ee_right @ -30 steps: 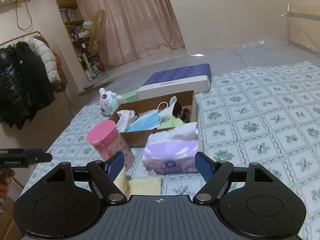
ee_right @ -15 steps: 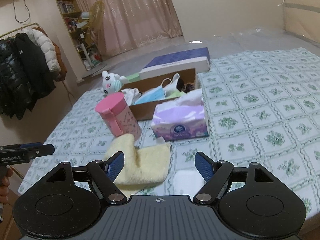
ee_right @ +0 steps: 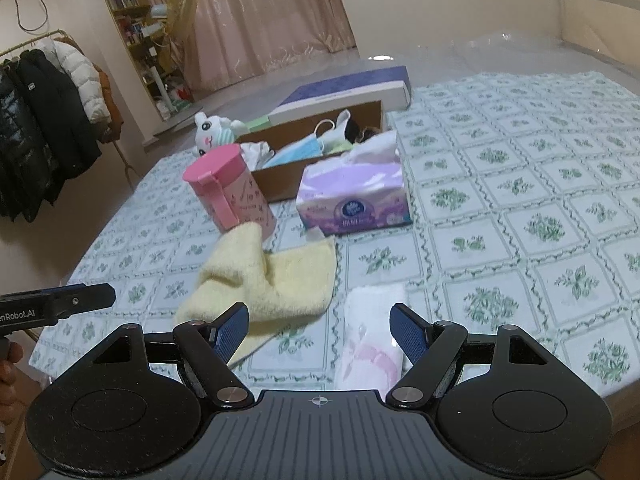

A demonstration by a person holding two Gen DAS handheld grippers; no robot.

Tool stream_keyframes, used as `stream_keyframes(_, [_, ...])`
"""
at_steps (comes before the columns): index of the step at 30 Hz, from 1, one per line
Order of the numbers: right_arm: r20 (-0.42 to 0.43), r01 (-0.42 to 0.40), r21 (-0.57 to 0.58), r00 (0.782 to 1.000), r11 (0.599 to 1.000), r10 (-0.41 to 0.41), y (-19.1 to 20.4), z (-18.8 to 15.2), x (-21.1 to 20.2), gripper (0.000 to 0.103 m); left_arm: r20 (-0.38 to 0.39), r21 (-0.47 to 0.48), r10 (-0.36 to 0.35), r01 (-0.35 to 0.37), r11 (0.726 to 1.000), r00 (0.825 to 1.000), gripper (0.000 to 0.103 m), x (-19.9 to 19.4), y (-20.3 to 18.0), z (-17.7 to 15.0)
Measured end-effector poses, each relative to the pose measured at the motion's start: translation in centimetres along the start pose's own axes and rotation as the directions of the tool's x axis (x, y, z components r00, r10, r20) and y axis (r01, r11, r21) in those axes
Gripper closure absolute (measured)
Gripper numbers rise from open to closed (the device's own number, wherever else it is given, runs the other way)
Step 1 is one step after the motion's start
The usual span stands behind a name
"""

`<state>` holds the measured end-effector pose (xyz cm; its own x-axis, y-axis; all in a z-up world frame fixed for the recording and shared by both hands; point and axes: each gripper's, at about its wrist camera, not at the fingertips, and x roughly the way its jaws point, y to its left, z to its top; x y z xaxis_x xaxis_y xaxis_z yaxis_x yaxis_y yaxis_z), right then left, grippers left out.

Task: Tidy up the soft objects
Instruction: 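Close left tool on yellow towel while right tool grips white cloth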

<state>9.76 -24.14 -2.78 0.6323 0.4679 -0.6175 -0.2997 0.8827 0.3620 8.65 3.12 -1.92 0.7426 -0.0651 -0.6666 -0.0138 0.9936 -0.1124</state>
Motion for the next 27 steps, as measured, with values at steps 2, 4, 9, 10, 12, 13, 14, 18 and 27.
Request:
stream_keyframes(2, [-0.014,0.007,0.002,1.0,1.0,-0.007,-0.1,-0.4,0.3,0.026,-0.002,0.011,0.012,-0.012,1.0,1.0,0.033,0.2,-0.3,-0.3])
stream_keyframes(4, [-0.028,0.016,0.002,0.999,1.0,-0.016,-0.2,-0.7,0.7,0.026,-0.007,0.017,0.015,-0.015,1.0,1.0,0.033,0.5,-0.4,-0.6])
stream_keyframes(9, [-0.055,0.039,0.004,0.998,0.999,-0.039,-0.6,-1.5,1.7,0.026,-0.029,0.011,0.014,-0.014,1.0,0.999,0.033,1.4,-0.4,-0.9])
stream_keyframes(10, [-0.06,0.043,0.005,0.997,0.999,-0.043,-0.7,-1.5,1.9,0.026,-0.034,0.013,0.015,-0.014,1.0,0.999,0.033,1.5,-0.4,-1.0])
stream_keyframes(12, [-0.071,0.053,0.01,0.996,0.999,-0.053,-0.9,-1.7,2.3,0.026,-0.04,0.017,0.017,-0.016,1.0,0.999,0.033,1.9,-0.5,-1.1])
stream_keyframes(13, [-0.076,0.058,0.012,0.996,0.998,-0.057,-1.0,-1.7,2.5,0.026,-0.044,0.019,0.019,-0.018,1.0,0.999,0.033,2.1,-0.5,-1.1])
stream_keyframes(14, [-0.08,0.063,0.014,0.995,0.998,-0.062,-1.2,-1.8,2.7,0.026,-0.048,0.021,0.019,-0.018,1.0,0.999,0.033,2.3,-0.6,-1.1])
stream_keyframes(18, [-0.092,0.074,0.015,0.993,0.997,-0.072,-1.5,-1.9,3.4,0.026,-0.058,0.023,0.014,-0.013,1.0,0.998,0.033,2.9,-0.7,-1.3])
stream_keyframes(27, [-0.119,0.104,-0.003,0.987,0.995,-0.104,-1.8,-2.0,5.2,0.026,-0.078,0.03,0.002,0.0,1.0,0.997,0.033,5.0,-0.8,-1.7])
